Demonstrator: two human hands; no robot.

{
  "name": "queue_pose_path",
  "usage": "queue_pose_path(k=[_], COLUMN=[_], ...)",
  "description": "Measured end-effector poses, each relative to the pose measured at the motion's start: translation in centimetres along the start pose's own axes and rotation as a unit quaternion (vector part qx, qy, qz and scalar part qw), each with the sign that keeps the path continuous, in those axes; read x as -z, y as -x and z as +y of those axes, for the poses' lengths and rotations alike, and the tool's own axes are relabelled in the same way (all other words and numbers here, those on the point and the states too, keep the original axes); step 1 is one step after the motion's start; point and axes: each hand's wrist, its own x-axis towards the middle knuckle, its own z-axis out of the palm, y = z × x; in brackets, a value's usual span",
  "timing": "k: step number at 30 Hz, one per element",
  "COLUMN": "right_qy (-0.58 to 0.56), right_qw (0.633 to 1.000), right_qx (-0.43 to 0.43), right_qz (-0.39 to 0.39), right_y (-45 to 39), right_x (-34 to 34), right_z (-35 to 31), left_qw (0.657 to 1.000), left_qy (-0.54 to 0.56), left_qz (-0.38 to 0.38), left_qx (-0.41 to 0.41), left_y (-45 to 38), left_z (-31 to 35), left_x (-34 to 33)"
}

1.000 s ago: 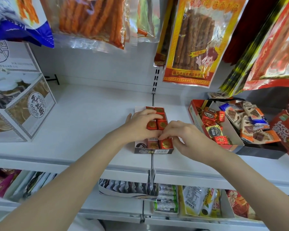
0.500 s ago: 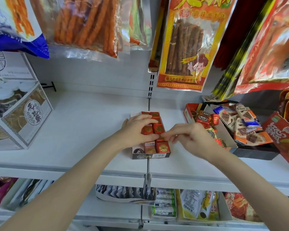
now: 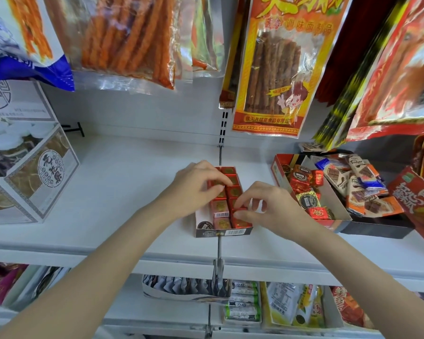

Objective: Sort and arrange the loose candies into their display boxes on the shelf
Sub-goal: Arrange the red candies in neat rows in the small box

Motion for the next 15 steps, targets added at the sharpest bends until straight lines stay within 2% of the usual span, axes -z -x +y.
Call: queue_pose_path(k=[4,9,15], right_qy=[0.028,0.038,0.174], right_qw=[0.996,0.992,0.966], right_qx=[0.051,0.066,0.108], right_qz=[-0.074,-0.102,-0.158], right_y=[0.5,0.7,0.6], right_x=[0.6,1.2,1.0], right_z=[0.0,0.0,-0.4], left_qw=[0.993,0.992,0.992], left_qy=[-0.036,-0.039,-0.03], left_qz=[-0.104,-0.116,-0.12], left_qx=[-0.039,-0.039,-0.037], left_y=[1.1,1.3,1.1], left_z=[0.0,-0.2,-0.3], left_x=[-0.9,-0.9,-0.9])
